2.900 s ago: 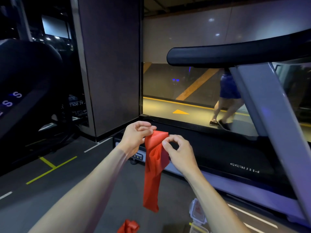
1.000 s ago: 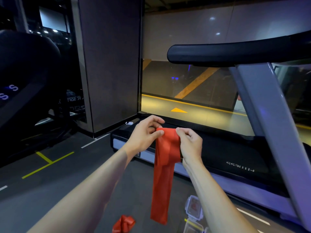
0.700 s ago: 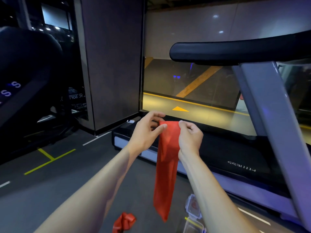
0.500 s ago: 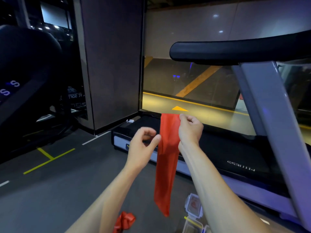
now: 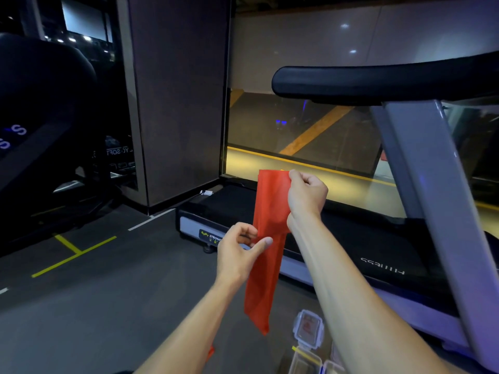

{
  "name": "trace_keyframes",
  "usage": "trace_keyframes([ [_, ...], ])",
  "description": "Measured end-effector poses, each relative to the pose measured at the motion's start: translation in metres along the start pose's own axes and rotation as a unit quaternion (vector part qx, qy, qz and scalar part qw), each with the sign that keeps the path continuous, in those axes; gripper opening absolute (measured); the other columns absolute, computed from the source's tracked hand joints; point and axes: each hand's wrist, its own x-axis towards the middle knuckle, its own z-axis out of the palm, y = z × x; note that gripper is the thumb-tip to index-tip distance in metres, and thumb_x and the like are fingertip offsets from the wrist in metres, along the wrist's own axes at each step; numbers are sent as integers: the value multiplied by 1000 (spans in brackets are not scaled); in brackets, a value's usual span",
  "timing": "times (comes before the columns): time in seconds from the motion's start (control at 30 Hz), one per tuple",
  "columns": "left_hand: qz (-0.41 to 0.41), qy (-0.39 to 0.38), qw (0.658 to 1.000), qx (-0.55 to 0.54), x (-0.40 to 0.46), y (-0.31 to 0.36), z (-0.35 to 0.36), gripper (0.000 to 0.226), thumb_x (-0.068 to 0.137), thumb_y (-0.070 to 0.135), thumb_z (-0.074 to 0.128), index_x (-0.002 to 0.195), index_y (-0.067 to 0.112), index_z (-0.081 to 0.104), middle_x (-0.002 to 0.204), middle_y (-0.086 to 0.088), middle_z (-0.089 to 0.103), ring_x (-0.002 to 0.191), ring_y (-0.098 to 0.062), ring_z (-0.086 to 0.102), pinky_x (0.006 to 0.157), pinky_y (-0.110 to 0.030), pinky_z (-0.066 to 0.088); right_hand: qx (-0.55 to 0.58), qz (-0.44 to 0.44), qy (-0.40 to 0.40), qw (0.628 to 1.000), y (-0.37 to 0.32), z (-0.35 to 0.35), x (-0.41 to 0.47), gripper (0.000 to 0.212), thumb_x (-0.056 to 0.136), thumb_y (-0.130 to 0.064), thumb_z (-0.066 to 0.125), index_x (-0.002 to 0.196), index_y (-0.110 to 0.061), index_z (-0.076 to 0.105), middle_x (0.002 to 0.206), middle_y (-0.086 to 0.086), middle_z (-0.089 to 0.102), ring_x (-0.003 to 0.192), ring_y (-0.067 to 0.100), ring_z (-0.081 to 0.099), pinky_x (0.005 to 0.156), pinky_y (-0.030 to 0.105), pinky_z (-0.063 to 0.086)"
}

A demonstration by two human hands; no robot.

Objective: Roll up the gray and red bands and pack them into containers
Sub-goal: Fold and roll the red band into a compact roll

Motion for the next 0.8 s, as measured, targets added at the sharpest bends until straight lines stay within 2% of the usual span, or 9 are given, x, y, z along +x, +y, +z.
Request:
trace_keyframes([
  [0.17,24,14,999,17,0,4,6,22,78,21,88,78,20,66,78,5,68,68,0,58,66,-12,44,2,5,-5,1000,3,1,-1,12,93,-23,68,92,-12,73,74,-4,64,66,11,58,58,24,45],
  [0.33,19,-2,1000,9,0,2,2,10,81,19,86,84,21,76,84,7,73,75,-5,67,71,-26,56,2,9,0,1000,2,-4,4,12,94,-24,68,92,-14,73,77,-3,66,68,11,59,61,25,47],
  [0.43,33,-4,999,4,2,5,-3,8,82,11,84,86,17,79,90,4,73,73,1,63,71,-13,47,4,11,4,1000,2,-6,6,12,95,-25,68,93,-13,73,80,-3,66,70,11,59,62,25,47],
  [0.57,43,-71,996,15,5,7,-9,9,82,9,84,86,11,76,93,-1,68,73,3,57,73,-11,45,2,12,3,1000,1,-9,8,13,94,-25,69,94,-13,74,85,-1,69,75,13,62,64,26,48],
  [0.67,51,-119,989,71,7,8,-14,7,88,16,80,86,16,72,94,2,65,78,0,59,75,-8,43,-7,13,-7,1000,1,-11,7,13,96,-23,68,93,-11,73,76,-3,64,68,11,57,60,25,46],
  [0.8,82,-159,981,82,10,13,-14,6,93,20,74,92,20,68,99,1,62,87,-9,59,78,-15,46,-4,17,-9,1000,3,-14,7,15,96,-25,68,91,-12,73,78,-3,66,71,12,59,62,26,46],
])
